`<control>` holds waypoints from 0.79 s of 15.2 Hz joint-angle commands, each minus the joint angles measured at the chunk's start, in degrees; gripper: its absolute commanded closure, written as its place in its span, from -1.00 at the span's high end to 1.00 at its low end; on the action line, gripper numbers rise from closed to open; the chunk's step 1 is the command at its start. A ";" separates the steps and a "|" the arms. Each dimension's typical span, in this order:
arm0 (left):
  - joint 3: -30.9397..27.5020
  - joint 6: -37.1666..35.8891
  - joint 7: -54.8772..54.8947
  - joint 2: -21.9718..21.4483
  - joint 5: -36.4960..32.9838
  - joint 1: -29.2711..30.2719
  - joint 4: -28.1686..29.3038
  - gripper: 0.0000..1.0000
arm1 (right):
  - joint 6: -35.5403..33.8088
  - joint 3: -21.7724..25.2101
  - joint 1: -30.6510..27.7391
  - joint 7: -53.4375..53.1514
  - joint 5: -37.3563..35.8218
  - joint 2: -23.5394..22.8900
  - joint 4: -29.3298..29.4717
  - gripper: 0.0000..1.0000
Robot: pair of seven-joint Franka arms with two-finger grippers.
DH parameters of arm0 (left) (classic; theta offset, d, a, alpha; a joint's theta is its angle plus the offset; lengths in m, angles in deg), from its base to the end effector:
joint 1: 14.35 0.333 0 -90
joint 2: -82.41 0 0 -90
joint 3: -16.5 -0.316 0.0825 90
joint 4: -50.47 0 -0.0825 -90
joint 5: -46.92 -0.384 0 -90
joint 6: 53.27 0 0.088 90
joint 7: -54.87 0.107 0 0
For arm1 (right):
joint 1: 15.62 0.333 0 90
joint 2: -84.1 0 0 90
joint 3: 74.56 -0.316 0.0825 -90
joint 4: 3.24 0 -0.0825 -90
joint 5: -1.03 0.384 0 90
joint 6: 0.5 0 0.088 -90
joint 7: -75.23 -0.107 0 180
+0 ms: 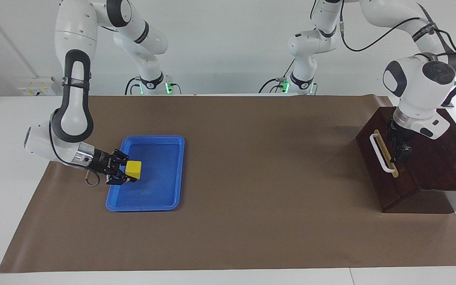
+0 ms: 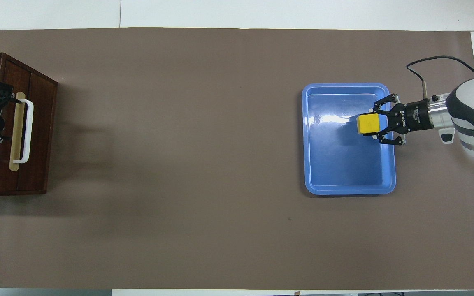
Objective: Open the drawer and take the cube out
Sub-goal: 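Move the cube into the blue tray with the right gripper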
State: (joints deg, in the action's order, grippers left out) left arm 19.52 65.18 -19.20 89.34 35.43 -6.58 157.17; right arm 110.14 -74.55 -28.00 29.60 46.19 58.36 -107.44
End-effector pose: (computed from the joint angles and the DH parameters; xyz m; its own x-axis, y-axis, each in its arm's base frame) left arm 0.5990 0.0612 0.4602 0.2716 0.9434 0.1904 0.9593 -0.2812 0.0247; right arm 0.6158 -0.0851 0.2841 0.1356 -0.7249 -0.6754 -0.9907 -0.1043 -0.0869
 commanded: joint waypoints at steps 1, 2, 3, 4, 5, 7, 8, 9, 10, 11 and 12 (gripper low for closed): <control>0.41 -0.14 7.16 -0.68 -1.34 1.29 -0.86 1.00 | 1.41 -0.72 -0.80 1.42 -1.30 -3.44 3.48 -1.00; 0.67 -0.93 8.58 -0.68 -0.99 0.85 -1.66 1.00 | 2.03 -0.72 -0.80 1.86 -1.30 -3.70 3.48 -1.00; 0.93 -1.20 9.63 -1.38 -0.64 -0.20 -2.62 1.00 | 2.91 -0.72 -0.63 2.56 -1.22 -4.05 3.30 -1.00; 1.20 -1.90 9.82 -2.17 0.75 -1.60 -3.07 1.00 | 3.70 -0.72 -0.63 2.83 -1.13 -4.14 3.04 -1.00; 1.63 -3.90 10.69 -3.22 2.86 -2.14 -3.51 1.00 | 3.88 -0.72 -0.54 2.92 -1.04 -4.23 2.87 -1.00; 3.39 -11.09 19.35 -4.19 4.19 -4.33 -6.05 1.00 | 5.02 -0.80 -0.36 3.01 -0.87 -4.23 2.34 -1.00; 3.66 -14.70 24.19 -5.15 4.46 -5.04 -7.10 1.00 | 5.29 -0.80 -0.19 3.01 -0.69 -4.23 2.16 -1.00; 4.01 -16.82 28.32 -5.69 5.50 -5.65 -7.29 1.00 | 5.38 -0.80 -0.01 3.01 -0.60 -4.23 2.16 -1.00; 4.19 -17.98 31.93 -6.73 6.64 -5.92 -7.38 1.00 | 5.38 -0.80 0.08 3.01 -0.69 -4.23 2.07 -1.00; 4.19 -19.90 35.88 -7.53 7.00 -6.18 -7.38 1.00 | 5.47 -0.80 0.08 3.09 -0.69 -4.23 1.99 -1.00; 4.27 -22.18 39.75 -8.15 7.44 -6.19 -7.38 1.00 | 5.55 -0.80 0.08 3.09 -0.69 -4.23 1.90 -0.85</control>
State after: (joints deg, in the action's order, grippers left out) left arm 24.34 46.93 12.31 82.77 41.28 -12.63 149.70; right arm 114.67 -74.84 -27.65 31.64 46.18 54.22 -105.37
